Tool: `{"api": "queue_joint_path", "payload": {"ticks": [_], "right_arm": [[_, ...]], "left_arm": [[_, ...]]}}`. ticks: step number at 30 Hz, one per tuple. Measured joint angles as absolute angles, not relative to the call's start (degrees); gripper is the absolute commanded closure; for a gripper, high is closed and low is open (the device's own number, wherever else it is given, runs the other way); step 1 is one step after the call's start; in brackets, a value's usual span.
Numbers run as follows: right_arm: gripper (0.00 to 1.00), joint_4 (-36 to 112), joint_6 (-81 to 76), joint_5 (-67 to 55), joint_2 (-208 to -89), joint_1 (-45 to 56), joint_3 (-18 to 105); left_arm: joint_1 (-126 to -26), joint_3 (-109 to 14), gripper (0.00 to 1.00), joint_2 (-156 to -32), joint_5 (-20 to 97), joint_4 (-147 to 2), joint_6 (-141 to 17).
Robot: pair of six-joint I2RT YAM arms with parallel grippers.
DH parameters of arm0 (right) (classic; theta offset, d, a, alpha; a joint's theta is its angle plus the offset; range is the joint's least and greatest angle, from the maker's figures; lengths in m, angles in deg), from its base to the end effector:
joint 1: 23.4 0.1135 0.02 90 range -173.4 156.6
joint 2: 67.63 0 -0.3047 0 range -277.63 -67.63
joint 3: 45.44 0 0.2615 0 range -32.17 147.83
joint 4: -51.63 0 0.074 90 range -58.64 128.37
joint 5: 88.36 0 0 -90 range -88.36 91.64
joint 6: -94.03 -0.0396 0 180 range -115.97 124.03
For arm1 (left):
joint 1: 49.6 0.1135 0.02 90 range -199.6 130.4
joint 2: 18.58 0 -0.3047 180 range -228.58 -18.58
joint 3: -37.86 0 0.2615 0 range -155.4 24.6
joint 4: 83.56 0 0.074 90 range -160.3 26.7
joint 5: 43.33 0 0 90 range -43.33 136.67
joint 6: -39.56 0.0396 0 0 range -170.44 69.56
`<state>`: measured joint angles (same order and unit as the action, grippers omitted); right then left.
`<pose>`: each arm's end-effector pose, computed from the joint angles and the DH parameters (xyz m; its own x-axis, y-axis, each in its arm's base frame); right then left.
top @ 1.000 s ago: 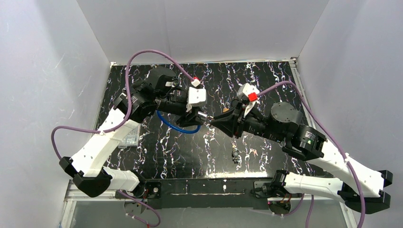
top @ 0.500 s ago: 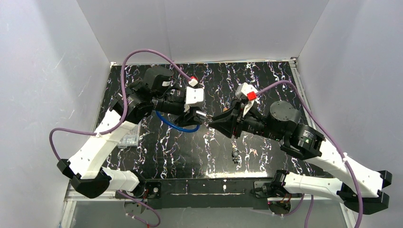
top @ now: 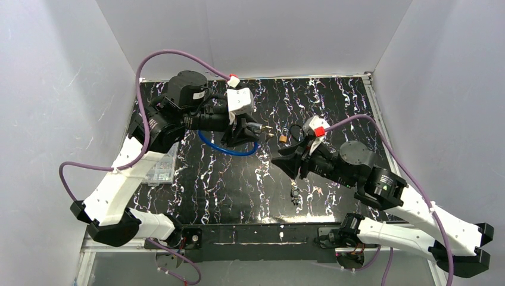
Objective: Unlock with the key
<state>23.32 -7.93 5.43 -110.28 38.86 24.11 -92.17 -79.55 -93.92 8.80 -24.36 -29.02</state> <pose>0.0687 0.1250 0.4355 -0.1878 0.0871 -0.9783 -0.8315 0.5161 0.2056 0.1585 -0.1786 0.5525 0.1509 0.2529 -0.9557 0.9785 0.0990 0.1807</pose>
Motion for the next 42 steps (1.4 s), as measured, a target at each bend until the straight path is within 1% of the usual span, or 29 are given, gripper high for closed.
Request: {"api": "queue_joint_path", "payload": {"ticks": [3, 9, 12, 25, 28, 31, 36, 42], "right_arm": [[0.52, 22.3, -5.2, 6.0, -111.2, 38.9, 27.5], [0.52, 22.9, -1.1, 4.8, -113.1, 38.9, 38.7], [0.52, 23.8, 0.0, 3.7, -113.9, 38.9, 41.7], [0.53, 22.2, 1.1, -0.5, -121.6, 38.9, 42.7], [0.56, 21.9, 1.2, -0.7, -121.7, 38.8, 42.7], [0.61, 21.9, 1.2, -1.0, -121.7, 38.6, 42.7], [0.64, 21.8, 1.0, -1.5, -121.8, 38.0, 42.7], [0.77, 21.6, 0.1, -2.0, -122.5, 37.1, 42.9]], "left_arm": [[-92.2, -79.4, 1.0, -94.0, 8.8, -24.2, -29.0], [-92.2, -78.6, 1.0, -94.2, 9.0, -23.3, -28.2], [-92.2, -78.2, 1.0, -94.2, 9.0, -23.1, -27.8], [-92.2, -77.0, 1.0, -94.1, 9.0, -22.2, -26.0], [-92.2, -77.0, 1.0, -94.1, 9.0, -22.2, -25.9], [-92.2, -77.0, 1.0, -94.0, 9.0, -22.1, -25.6], [-92.2, -76.8, 1.0, -93.7, 9.0, -22.0, -25.3], [-92.2, -76.5, 1.0, -93.7, 8.7, -21.8, -24.5]]}}
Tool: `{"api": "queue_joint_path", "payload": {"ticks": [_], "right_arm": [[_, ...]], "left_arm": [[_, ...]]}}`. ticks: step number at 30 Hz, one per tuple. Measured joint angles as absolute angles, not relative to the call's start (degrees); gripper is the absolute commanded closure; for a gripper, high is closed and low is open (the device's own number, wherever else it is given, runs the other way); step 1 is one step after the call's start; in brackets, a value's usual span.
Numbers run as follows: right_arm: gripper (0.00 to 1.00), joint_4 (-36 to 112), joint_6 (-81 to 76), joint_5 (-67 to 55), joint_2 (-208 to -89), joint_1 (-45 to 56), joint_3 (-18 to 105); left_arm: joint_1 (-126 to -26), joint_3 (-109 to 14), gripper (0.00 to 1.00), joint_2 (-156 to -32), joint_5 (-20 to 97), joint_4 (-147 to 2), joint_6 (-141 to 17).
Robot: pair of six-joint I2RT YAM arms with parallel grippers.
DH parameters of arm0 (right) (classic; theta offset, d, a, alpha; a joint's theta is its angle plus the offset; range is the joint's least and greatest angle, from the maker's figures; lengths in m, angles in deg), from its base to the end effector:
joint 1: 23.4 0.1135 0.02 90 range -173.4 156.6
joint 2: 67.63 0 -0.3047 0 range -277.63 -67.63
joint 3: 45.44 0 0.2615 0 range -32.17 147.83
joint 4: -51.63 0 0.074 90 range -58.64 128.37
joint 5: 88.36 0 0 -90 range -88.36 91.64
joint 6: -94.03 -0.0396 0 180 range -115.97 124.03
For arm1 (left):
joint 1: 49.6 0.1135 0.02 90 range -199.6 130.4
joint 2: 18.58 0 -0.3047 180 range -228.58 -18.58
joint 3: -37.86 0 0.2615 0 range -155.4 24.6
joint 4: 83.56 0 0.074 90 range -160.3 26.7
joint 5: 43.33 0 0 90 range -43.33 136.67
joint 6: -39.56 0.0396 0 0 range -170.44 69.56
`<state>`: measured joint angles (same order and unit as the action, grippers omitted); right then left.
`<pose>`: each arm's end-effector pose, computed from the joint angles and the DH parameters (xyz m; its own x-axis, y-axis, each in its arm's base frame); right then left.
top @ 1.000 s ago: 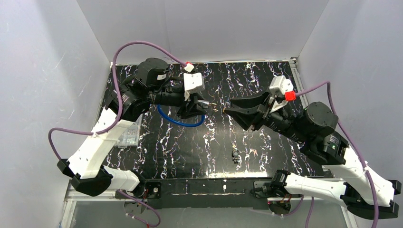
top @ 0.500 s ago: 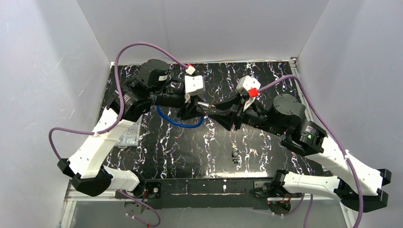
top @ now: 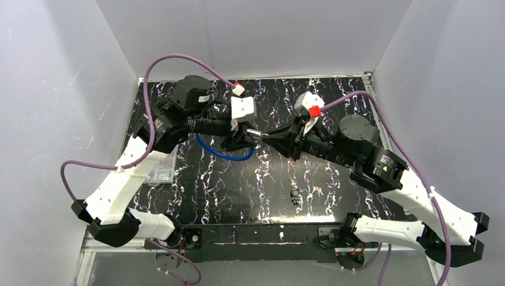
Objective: Unlock with the key
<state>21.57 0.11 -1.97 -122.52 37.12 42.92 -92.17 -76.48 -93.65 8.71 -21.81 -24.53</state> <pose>0.0845 0.1546 0.5137 -0.0323 0.0815 -0.9962 -0.8996 0.4319 0.0645 0.1611 -0.1811 0.5332 0.1627 0.3184 -0.9339 0.9793 0.0634 0.1922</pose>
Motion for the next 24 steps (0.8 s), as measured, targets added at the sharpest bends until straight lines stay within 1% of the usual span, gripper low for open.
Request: {"api": "queue_joint_path", "payload": {"ticks": [2, 6, 9, 18, 24], "right_arm": [[0.82, 21.4, -0.2, -2.1, -122.9, 36.8, 43.1], [0.87, 21.3, -0.7, -2.3, -123.3, 36.6, 43.1], [0.98, 21.3, -1.2, -2.5, -123.4, 36.6, 43.1], [0.99, 21.4, -5.6, -4.4, -123.7, 35.1, 43.0], [0.99, 23.0, -13.2, -10.2, -123.8, 31.1, 40.8]], "left_arm": [[-92.2, -76.5, 1.0, -93.7, 8.6, -21.8, -24.4], [-92.2, -76.5, 1.0, -93.7, 8.5, -21.1, -24.0], [-92.2, -76.5, 1.0, -93.6, 8.3, -20.8, -23.8], [-92.2, -76.5, 1.0, -93.4, 8.3, -20.1, -19.7], [-93.7, -76.5, 1.0, -92.7, 11.1, -18.9, -11.9]]}}
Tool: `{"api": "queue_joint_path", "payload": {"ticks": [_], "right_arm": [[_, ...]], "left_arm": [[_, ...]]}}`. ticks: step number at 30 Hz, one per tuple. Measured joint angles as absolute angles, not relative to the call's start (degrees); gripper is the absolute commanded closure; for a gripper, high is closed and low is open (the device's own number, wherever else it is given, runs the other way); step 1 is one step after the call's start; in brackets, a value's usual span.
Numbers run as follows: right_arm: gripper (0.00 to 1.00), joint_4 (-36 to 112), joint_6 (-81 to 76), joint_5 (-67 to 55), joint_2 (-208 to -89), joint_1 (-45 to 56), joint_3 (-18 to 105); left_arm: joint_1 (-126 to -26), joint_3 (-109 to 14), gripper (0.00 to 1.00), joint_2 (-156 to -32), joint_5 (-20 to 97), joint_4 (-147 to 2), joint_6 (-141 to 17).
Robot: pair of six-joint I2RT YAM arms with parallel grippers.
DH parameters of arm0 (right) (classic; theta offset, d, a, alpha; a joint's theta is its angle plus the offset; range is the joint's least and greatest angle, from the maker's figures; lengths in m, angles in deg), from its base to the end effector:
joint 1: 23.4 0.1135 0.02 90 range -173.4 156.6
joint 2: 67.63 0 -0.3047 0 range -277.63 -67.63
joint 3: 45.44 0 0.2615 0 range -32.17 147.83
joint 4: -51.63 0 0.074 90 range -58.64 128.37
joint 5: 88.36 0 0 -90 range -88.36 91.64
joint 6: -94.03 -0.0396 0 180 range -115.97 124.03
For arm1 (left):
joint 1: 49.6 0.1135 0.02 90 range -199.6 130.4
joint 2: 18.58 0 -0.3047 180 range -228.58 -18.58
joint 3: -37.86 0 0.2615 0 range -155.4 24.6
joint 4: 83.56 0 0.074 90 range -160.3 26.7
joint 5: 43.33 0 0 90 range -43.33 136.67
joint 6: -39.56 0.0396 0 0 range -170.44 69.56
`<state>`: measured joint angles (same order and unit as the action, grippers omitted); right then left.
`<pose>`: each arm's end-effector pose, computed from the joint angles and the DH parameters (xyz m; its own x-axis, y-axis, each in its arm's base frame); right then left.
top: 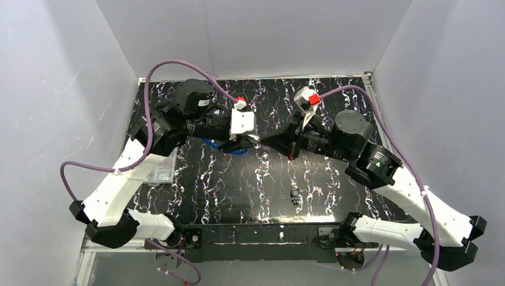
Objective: Unlock with the key
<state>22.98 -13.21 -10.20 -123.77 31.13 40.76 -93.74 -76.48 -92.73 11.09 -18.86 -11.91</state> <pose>0.1032 0.1589 0.5003 -0.2579 0.1380 -0.9563 -0.8792 0.3769 0.2915 0.1513 -0.1789 0.5313 0.3566 0.3599 -0.8621 0.9257 -0.0118 0.3780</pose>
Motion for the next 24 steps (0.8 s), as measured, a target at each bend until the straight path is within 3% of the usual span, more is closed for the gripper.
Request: {"api": "queue_joint_path", "payload": {"ticks": [24], "right_arm": [[0.99, 38.7, -43.8, -34.8, -123.7, 15.5, 29.9]], "left_arm": [[-101.1, -65.1, 1.0, -86.0, 23.7, -28.2, 11.8]]}}
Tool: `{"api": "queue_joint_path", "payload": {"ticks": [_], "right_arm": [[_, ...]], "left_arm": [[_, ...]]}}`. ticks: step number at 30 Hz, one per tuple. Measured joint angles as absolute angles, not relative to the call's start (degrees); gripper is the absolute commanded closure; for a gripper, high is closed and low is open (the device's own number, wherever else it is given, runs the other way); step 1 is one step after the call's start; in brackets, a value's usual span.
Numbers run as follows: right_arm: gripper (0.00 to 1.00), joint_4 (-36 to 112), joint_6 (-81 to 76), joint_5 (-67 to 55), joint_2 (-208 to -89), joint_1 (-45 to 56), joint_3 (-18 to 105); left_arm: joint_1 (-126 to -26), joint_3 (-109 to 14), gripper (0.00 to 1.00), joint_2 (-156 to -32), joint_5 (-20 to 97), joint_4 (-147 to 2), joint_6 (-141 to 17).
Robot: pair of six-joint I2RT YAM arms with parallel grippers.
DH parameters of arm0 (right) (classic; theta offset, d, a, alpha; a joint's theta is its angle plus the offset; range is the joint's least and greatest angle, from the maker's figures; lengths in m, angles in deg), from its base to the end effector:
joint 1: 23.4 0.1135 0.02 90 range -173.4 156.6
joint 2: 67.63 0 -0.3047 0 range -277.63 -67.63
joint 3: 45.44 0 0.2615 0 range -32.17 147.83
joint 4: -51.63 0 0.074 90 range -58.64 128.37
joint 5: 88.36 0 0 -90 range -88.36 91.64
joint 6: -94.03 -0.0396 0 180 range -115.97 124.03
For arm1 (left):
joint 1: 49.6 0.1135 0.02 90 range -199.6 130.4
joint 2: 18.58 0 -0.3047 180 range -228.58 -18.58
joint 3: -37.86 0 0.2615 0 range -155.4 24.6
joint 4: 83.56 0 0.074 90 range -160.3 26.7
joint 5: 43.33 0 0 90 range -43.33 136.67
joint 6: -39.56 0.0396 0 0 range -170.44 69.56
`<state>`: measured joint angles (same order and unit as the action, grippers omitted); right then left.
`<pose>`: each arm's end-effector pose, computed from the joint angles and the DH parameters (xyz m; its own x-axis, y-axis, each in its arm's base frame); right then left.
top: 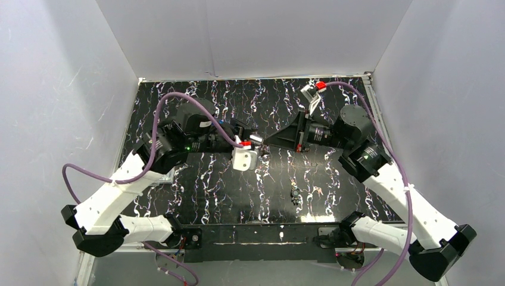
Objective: Unlock with the key
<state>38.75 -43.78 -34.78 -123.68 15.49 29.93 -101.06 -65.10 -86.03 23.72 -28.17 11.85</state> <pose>0.1423 0.1450 0.4646 -0.6559 0.2369 -0.7167 -0.7124 0.1197 0.6915 0.1249 -0.1816 0.5092 0.7414 0.3777 -0.5547 0.6287 -0.1021 0.7709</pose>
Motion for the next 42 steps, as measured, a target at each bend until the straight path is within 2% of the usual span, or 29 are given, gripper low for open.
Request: {"api": "queue_joint_path", "payload": {"ticks": [7, 15, 22, 24, 26, 28, 34, 42], "right_arm": [[0.99, 44.0, -51.5, -40.1, -125.2, 13.0, 28.2], [0.99, 45.7, -53.3, -41.0, -125.7, 12.0, 27.9], [0.72, 45.6, -53.0, -40.8, -125.7, 11.8, 27.9], [0.58, 45.1, -52.4, -40.3, -125.8, 11.7, 27.9], [0.39, 43.9, -51.7, -39.6, -125.9, 11.3, 28.0], [0.31, 43.0, -51.1, -39.2, -125.9, 11.0, 28.1], [0.22, 37.9, -47.5, -38.2, -124.9, 10.1, 30.3], [0.22, 33.2, -43.5, -35.4, -120.4, 5.8, 30.7]], "left_arm": [[-102.0, -61.9, 1.0, -84.4, 26.8, -31.5, 16.6], [-102.8, -61.2, 1.0, -84.1, 29.1, -33.3, 17.0], [-103.1, -61.2, 1.0, -84.1, 30.4, -33.9, 14.5], [-103.3, -61.2, 1.0, -84.1, 30.9, -33.9, 13.7], [-103.5, -61.1, 1.0, -84.1, 31.4, -34.0, 13.0], [-103.6, -61.0, 1.0, -84.1, 32.0, -34.1, 12.2], [-103.5, -60.1, 1.0, -84.4, 36.4, -34.8, 7.7], [-99.0, -59.4, 1.0, -86.1, 40.8, -38.7, -0.9]]}}
